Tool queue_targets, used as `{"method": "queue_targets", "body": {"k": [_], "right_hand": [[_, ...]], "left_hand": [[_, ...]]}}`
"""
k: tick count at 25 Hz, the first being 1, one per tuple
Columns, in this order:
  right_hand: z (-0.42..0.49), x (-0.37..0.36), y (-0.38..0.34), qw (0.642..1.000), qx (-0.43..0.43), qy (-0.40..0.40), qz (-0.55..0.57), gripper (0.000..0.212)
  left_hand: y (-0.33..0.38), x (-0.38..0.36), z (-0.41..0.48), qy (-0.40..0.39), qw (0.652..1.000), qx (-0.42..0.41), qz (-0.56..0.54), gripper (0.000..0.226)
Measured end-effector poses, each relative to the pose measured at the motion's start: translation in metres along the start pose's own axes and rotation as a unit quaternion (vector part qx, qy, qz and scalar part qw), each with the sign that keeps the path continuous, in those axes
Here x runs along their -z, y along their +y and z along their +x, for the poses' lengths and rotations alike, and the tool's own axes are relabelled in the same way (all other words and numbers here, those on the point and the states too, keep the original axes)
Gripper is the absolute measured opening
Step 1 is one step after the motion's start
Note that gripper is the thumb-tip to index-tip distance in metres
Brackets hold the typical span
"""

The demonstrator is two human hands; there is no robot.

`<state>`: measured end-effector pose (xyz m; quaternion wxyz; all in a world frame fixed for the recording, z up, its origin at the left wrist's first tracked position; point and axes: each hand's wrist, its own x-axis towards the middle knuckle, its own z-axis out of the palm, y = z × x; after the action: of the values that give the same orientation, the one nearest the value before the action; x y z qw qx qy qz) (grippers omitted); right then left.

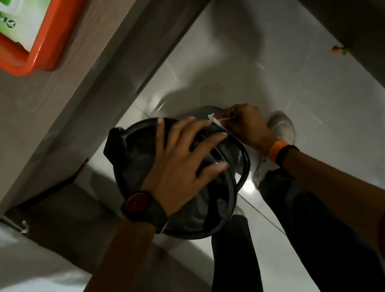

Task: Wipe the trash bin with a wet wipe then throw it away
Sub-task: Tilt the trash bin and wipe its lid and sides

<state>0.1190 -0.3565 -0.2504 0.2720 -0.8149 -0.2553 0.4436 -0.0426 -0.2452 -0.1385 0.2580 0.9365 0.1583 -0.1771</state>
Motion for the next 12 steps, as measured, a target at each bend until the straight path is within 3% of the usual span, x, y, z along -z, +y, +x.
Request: {"method": "queue_targets", "body": {"k": [3, 7, 12], "right_hand": [[-0.015, -0.002, -0.001, 0.996, 0.035, -0.039, 0.070, 0.022], [-0.016, -0.005, 0.008, 0.995, -0.012, -0.059, 0.078, 0.021], [0.000, 0.006, 0.008, 0.977, -0.061, -0.085, 0.187, 0.021]], "left_hand": [[0.013, -0.018, 0.014, -0.078, 0.988, -0.063, 0.114, 0.081], [0.013, -0.018, 0.046, -0.068, 0.992, -0.064, 0.085, 0.063], [-0.010, -0.012, 0.066, -0.129, 0.984, -0.017, 0.126, 0.082]]}}
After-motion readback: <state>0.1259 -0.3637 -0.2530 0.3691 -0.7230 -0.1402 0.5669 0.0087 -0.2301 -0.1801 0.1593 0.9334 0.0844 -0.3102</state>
